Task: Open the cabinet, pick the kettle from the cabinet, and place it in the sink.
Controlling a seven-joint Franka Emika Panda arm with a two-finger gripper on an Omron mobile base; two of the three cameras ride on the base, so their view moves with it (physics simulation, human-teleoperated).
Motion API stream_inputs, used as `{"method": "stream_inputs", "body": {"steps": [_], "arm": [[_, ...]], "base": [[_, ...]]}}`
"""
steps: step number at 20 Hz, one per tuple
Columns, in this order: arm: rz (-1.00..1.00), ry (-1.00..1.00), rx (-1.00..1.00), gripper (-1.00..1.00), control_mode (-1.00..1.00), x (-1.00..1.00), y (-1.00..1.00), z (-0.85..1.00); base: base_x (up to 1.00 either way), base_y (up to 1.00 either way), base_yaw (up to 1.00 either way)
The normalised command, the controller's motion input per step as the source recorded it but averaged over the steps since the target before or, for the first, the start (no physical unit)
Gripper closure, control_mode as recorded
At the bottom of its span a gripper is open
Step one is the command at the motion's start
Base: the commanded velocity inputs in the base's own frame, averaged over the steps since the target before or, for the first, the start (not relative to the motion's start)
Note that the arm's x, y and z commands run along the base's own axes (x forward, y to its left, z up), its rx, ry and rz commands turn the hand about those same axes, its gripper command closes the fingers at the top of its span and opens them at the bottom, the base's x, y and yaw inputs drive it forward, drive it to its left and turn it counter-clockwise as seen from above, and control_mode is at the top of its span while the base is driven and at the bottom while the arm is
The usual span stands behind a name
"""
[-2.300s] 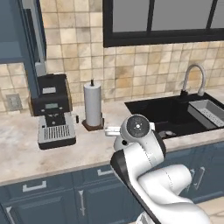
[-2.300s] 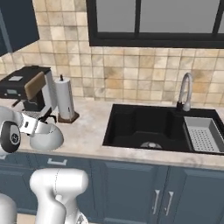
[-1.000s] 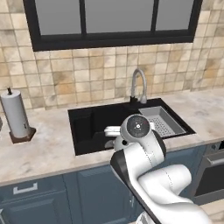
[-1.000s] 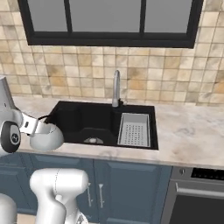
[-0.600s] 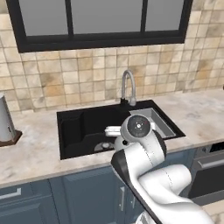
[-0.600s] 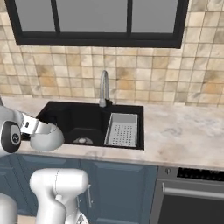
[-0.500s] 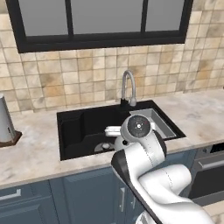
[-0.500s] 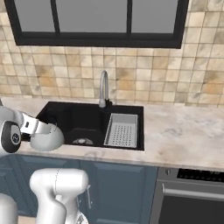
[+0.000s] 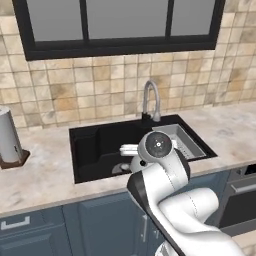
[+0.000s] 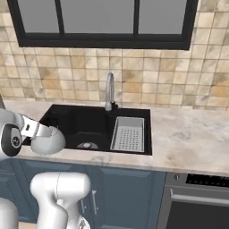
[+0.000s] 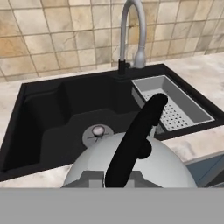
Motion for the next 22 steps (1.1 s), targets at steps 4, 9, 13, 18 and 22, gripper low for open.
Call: {"method": "stream_inputs", "body": {"steps": [4,9,13,18,22], "arm": [[0.0,0.0,0.0,1.0,1.0,0.0,0.0,0.0],[0.0,0.0,0.0,1.0,1.0,0.0,0.0,0.0],[0.0,0.0,0.0,1.0,1.0,0.0,0.0,0.0],[0.0,0.0,0.0,1.0,1.0,0.0,0.0,0.0],[0.0,0.0,0.0,1.0,1.0,0.0,0.0,0.0]], "base": [[0.0,0.54,-0.07],[0.02,0.61,-0.14],[0.06,0.6,-0.17],[0.27,0.43,-0.05],[0.34,0.28,0.0]]}}
